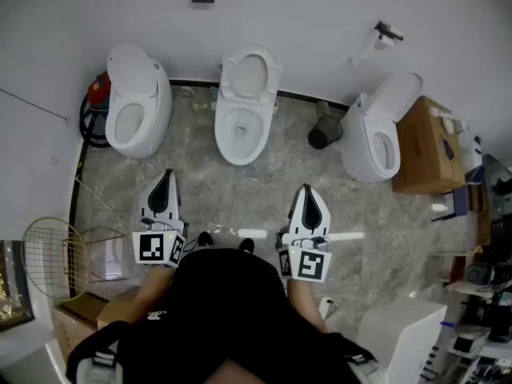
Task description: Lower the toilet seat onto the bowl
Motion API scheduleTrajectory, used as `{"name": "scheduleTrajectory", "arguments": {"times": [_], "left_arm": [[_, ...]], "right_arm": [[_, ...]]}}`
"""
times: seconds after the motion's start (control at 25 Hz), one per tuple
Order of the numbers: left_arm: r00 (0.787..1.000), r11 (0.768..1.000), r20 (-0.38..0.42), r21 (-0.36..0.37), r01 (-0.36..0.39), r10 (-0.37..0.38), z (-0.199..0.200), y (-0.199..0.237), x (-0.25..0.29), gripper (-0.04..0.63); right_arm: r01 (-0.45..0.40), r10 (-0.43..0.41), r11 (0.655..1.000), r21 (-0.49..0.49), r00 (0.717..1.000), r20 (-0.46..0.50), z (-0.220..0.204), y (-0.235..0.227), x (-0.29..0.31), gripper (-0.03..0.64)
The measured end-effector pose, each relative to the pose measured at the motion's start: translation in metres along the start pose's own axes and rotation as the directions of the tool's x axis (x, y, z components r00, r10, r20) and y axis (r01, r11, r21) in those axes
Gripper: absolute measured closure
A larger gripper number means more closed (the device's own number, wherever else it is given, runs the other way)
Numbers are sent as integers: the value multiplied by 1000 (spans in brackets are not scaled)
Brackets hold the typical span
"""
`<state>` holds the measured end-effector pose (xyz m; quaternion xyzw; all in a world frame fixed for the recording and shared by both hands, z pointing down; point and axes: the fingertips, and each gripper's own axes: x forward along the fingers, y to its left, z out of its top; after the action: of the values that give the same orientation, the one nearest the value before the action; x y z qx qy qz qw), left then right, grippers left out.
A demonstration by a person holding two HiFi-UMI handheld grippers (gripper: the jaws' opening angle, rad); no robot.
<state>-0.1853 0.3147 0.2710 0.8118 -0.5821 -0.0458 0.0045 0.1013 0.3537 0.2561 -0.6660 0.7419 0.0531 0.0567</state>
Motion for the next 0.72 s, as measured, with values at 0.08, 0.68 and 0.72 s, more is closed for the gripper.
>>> {"name": "scheduleTrajectory", "arguments": {"times": [0.08,0.68,0.72], "left_arm": [[1000,1000,0,-3,5,-5,0,-4,3,591],[998,998,4,-13,63,-63,-2,-23,18,591],[998,998,3,-11,64,-63,-3,-22,18,591]], "right_arm": [[2,-2,1000,6,1000,3,0,-3,2,600],[0,0,1000,15,1000,1,-4,-8,9,600],[1,-1,1000,14,1000,0,-5,-7,10,599]]}}
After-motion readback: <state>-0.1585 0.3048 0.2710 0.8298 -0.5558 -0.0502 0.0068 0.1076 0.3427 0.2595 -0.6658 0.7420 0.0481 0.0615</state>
